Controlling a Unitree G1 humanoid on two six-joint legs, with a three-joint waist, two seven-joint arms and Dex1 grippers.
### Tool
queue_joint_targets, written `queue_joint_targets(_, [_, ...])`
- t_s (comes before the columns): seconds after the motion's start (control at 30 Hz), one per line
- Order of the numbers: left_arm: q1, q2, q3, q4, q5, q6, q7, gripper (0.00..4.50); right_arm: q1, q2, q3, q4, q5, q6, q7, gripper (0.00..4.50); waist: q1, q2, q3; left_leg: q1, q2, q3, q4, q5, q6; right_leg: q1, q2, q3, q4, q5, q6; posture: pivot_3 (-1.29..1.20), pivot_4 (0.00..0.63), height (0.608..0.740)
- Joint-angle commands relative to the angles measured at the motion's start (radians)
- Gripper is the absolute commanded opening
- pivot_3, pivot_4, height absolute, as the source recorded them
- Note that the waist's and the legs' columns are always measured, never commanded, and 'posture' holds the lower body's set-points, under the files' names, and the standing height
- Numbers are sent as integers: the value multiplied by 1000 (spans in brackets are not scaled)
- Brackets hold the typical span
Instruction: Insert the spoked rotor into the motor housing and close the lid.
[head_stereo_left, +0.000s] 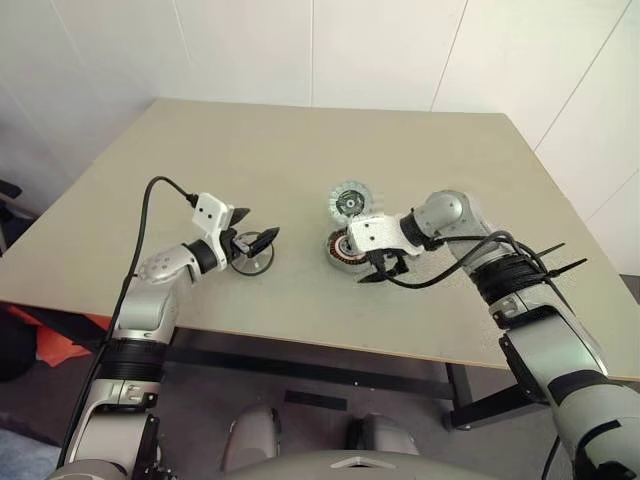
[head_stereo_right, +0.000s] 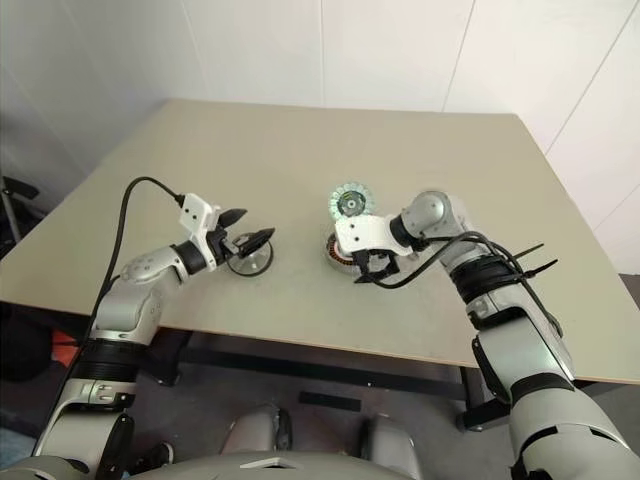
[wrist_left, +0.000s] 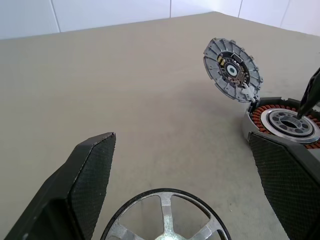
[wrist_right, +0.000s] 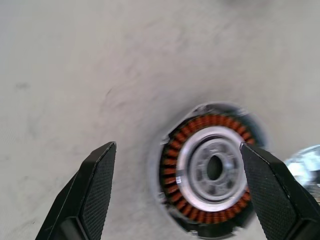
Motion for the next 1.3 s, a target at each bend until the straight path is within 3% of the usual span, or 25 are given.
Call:
queue_joint_targets(0.03, [-12, -1, 6, -13, 2, -24, 3, 4500, -36, -22, -132, -34, 87, 131, -108, 4485, 3, 0, 0, 0, 0, 0, 0, 0, 0, 1, 0, 0, 0, 0, 0, 0, 0, 740])
queue_joint_targets(0.23, [-21, -6, 2, -4, 3, -27, -1, 4500, 37, -88, -234, 64, 69, 247, -343, 4485, 6, 0, 0, 1, -1, -1, 0, 0, 0, 2, 0, 0, -1, 0, 0, 0, 0, 740])
queue_joint_targets(0.33, [-22, -2, -2, 4, 4, -29, -11, 4500, 146, -145, -260, 50, 105, 304, -332, 4485, 15, -1, 0, 0, -1, -1, 0, 0, 0, 2, 0, 0, -2, 0, 0, 0, 0, 740])
queue_joint_targets(0.57, [-42, -3, -13, 36, 6, -35, -29, 4500, 300, -141, -416, -22, 317, 446, -315, 4485, 0, 0, 0, 0, 0, 0, 0, 0, -1, 0, 0, 0, -1, 0, 1, 0, 0, 740])
queue_joint_targets(0.9, [-69, -12, -21, 71, 15, -48, -42, 4500, 380, -123, -355, -97, 331, 450, -336, 4485, 7, 0, 0, 4, -1, 0, 0, 1, -1, 4, 0, 0, -2, -1, 2, 0, 0, 740])
queue_joint_targets(1.3, [-47, -3, -16, 43, 10, -42, -37, 4500, 335, -97, -288, 23, 282, 390, -377, 4485, 6, 0, 0, 3, -1, 0, -1, 0, -1, 3, 0, 0, -2, 0, 1, 0, 0, 740])
